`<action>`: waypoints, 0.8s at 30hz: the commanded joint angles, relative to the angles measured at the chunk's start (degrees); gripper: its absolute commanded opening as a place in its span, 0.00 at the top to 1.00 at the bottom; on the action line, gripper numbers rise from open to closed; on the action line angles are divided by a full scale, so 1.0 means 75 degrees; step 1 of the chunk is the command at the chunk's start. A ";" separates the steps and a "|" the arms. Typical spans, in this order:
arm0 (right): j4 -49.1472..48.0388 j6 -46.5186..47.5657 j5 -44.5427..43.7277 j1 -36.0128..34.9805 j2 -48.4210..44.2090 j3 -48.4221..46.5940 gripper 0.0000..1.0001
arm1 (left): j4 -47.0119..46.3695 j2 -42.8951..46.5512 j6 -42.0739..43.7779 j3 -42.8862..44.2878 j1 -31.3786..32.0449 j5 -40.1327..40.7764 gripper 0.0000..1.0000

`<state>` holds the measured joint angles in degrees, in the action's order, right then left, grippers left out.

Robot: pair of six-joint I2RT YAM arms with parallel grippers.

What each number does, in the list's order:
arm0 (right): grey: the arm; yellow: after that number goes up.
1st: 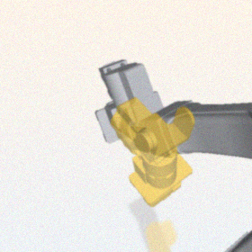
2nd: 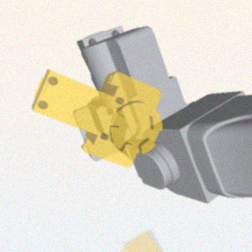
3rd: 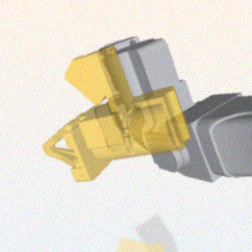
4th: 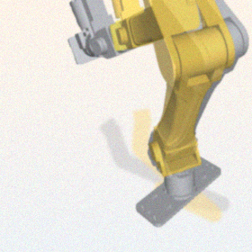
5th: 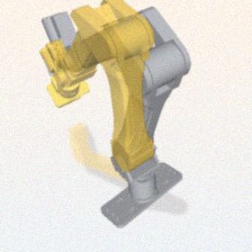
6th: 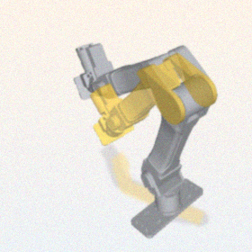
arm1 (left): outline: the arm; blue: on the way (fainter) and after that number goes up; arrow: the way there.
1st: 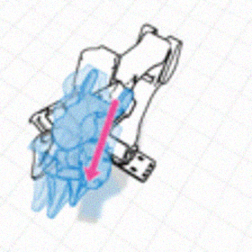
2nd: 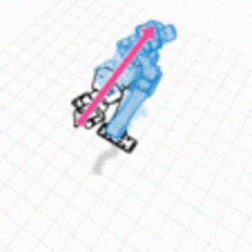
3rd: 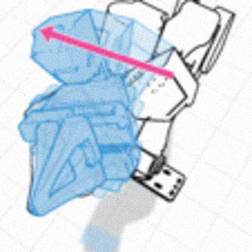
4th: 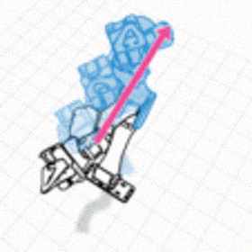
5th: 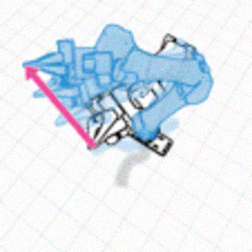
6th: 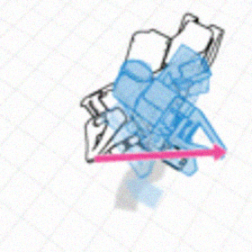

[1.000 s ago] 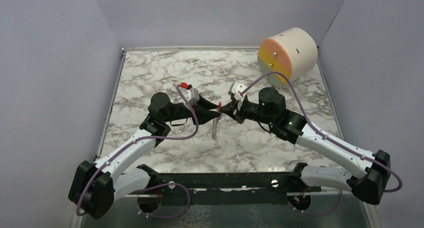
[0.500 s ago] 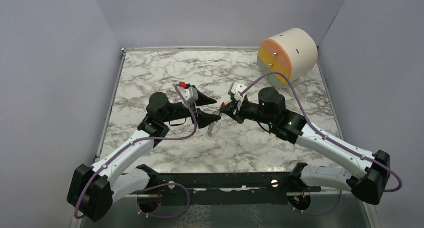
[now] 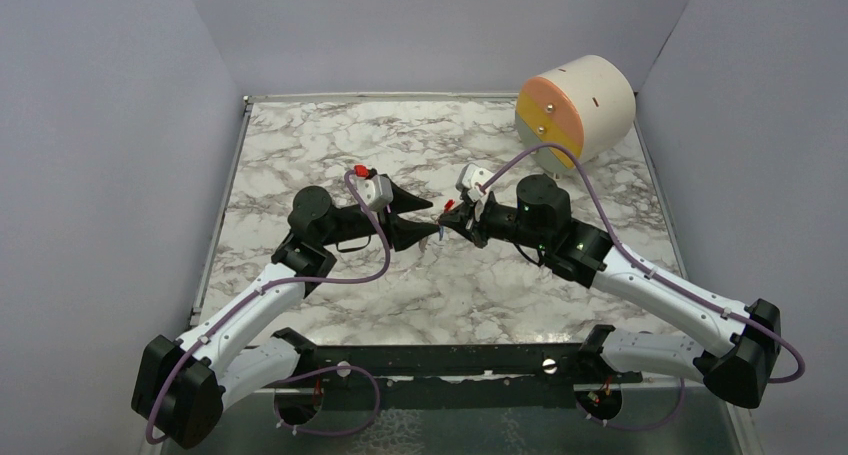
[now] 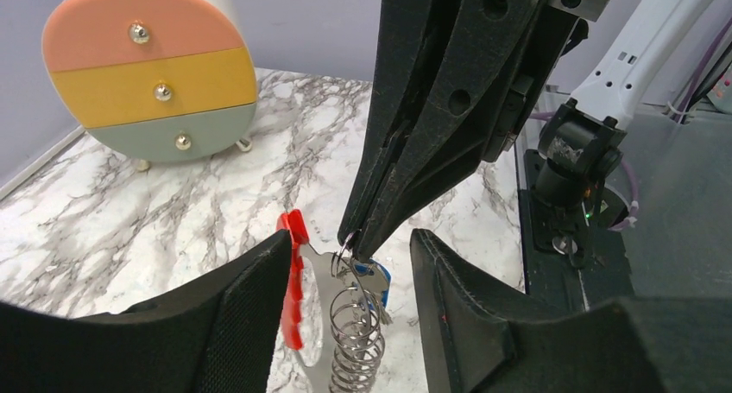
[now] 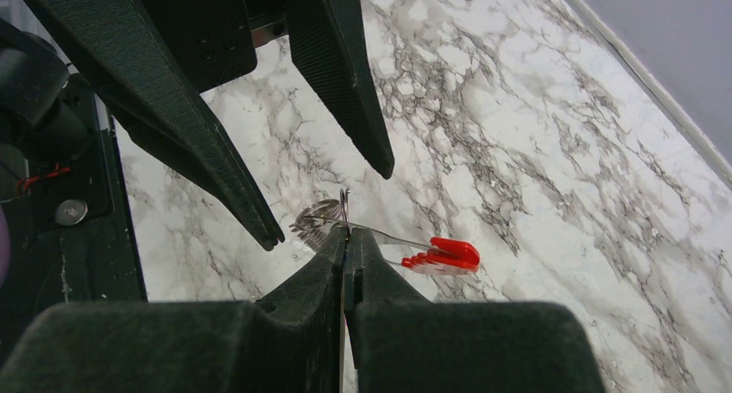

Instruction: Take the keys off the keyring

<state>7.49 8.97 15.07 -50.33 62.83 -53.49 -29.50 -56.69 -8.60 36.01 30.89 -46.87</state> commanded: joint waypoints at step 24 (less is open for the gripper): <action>-0.0447 -0.0153 0.0358 -0.0157 -0.0262 -0.0156 0.99 | -0.0116 -0.0120 0.0256 -0.0033 0.0042 -0.0339 0.73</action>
<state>7.44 8.62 16.49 -50.94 62.43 -53.49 -29.50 -57.74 -7.33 35.99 31.16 -48.05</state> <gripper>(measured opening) 0.014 0.323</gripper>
